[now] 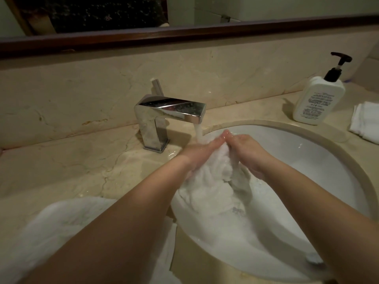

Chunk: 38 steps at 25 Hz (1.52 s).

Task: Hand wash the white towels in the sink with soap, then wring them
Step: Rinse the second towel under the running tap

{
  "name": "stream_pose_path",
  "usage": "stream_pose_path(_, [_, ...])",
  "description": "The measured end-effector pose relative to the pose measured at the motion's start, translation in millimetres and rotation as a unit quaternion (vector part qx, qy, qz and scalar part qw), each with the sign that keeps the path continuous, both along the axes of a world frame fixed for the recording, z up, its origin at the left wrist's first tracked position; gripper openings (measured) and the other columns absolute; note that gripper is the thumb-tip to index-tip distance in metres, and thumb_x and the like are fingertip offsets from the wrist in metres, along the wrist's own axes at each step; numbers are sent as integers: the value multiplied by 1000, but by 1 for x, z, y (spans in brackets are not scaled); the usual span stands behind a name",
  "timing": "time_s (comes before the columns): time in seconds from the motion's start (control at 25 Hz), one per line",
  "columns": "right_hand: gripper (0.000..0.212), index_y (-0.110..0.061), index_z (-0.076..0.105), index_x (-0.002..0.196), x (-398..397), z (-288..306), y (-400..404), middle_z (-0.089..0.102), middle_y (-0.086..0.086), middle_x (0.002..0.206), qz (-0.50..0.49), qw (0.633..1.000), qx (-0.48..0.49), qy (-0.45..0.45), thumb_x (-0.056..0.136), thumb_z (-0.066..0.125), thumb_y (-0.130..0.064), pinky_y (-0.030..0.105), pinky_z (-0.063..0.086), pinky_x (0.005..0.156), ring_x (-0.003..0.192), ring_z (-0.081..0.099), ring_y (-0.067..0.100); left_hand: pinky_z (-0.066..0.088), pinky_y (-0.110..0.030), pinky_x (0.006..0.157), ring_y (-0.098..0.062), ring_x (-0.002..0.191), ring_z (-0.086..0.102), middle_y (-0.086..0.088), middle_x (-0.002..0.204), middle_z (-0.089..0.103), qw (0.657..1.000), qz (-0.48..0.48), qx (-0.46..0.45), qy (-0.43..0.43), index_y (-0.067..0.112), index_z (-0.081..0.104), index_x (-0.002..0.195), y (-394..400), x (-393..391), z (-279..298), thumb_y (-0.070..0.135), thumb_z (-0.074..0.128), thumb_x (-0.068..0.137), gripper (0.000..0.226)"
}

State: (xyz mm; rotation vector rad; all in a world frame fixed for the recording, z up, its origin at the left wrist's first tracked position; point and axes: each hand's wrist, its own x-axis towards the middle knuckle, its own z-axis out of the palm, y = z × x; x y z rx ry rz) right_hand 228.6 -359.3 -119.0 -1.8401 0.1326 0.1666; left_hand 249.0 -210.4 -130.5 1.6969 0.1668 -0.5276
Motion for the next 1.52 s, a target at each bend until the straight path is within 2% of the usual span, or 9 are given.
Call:
stream_pose_path(0.28, [48,5,66,106,-15,-4,-21,73,17,93,29,999,5,20,107,42,-37,39,58,78,78,71,26,59,-37,90,-22,91,74,-3,102,76,997,64,19,-34,15,71,113,-6,6,-5,47,80,75,50])
stream_pose_path(0.48, [44,5,71,103,-5,8,-9,74,23,98,24,999,26,21,104,52,-34,43,58,85,95,71,40,51,-32,92,-19,106,66,6,117,71,991,-40,111,-63,33,73,118,-2,-3,7,88,60,60,81])
stream_pose_path(0.56, [50,4,70,92,-2,10,-8,74,21,90,-39,999,14,21,104,51,-40,42,57,80,87,72,40,51,-30,86,-16,101,65,8,112,69,986,-72,129,-76,32,71,118,1,-3,9,78,67,75,63])
stream_pose_path(0.64, [62,-4,66,80,-6,4,-12,69,9,79,-48,995,-75,55,99,45,-60,35,51,71,74,66,27,54,-35,93,-18,101,67,5,112,70,996,-1,63,-67,30,67,114,0,0,11,65,77,74,54])
stream_pose_path(0.76, [77,-13,72,95,-14,-8,-23,74,4,90,34,978,-150,139,90,33,-79,32,52,79,83,70,22,53,-45,100,-27,108,66,0,118,68,990,112,43,-74,23,62,122,-4,2,11,78,70,56,87])
stream_pose_path(0.96, [50,-7,70,108,-13,9,-30,78,8,96,77,992,-47,85,103,43,-50,40,57,93,92,74,24,51,-36,94,-26,104,63,-4,112,66,984,7,157,-86,24,59,104,0,4,0,51,59,92,30])
stream_pose_path(1.12, [42,-6,71,110,-9,35,-17,77,11,104,115,988,64,77,104,48,-40,29,61,80,96,75,24,37,-35,99,-17,120,54,4,132,63,983,-77,104,-129,47,66,116,-5,-9,19,79,27,94,55])
stream_pose_path(1.24, [46,-5,72,106,0,36,-15,77,12,100,46,995,53,72,100,54,-47,35,60,86,90,75,23,42,-32,94,-16,119,57,7,125,65,976,-112,118,-147,38,68,124,-4,-12,27,74,41,93,55])
stream_pose_path(1.52, [60,-14,72,110,-14,-3,-21,76,3,105,76,986,-85,122,91,50,-67,46,53,100,100,72,25,52,-36,90,-27,99,62,-7,100,63,989,83,90,-88,16,59,91,0,-3,25,44,47,105,33])
